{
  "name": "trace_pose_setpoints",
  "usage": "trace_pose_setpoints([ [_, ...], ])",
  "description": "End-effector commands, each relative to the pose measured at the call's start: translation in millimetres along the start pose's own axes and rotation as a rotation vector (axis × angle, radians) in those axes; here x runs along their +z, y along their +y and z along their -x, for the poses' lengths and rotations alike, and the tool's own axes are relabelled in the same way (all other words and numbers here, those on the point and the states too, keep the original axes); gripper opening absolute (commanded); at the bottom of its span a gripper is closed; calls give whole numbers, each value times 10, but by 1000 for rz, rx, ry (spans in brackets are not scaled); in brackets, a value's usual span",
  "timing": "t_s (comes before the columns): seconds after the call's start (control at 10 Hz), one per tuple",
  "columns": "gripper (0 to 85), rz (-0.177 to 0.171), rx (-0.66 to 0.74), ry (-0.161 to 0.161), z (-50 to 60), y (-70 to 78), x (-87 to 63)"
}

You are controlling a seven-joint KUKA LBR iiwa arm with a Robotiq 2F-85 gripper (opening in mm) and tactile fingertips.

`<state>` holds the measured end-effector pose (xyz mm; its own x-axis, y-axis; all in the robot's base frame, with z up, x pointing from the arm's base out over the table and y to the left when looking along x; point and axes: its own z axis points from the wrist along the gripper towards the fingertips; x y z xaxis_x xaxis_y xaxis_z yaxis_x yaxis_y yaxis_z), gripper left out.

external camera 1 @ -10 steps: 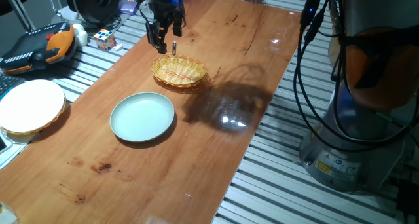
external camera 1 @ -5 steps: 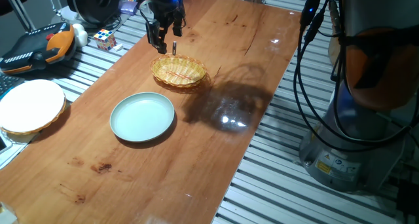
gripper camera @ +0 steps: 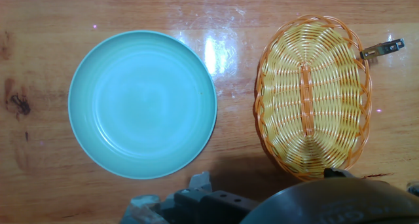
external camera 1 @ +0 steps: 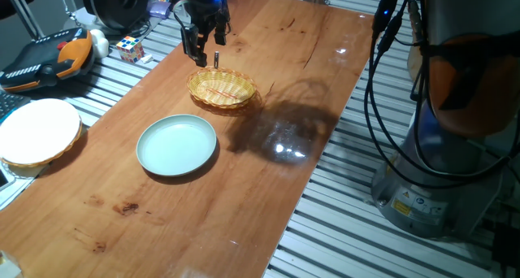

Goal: Use a clamp

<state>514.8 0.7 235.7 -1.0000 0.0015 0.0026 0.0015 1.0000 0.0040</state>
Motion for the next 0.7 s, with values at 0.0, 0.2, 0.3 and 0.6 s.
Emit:
trace_pose_setpoints([
  [0.0,7,11,36,19,6,-2,0],
  [0.2,7,11,36,20,14,-14,-7],
  [0.3,7,11,36,20,19,-21,-8],
  [0.6,7,14,31,22,32,-57,8],
])
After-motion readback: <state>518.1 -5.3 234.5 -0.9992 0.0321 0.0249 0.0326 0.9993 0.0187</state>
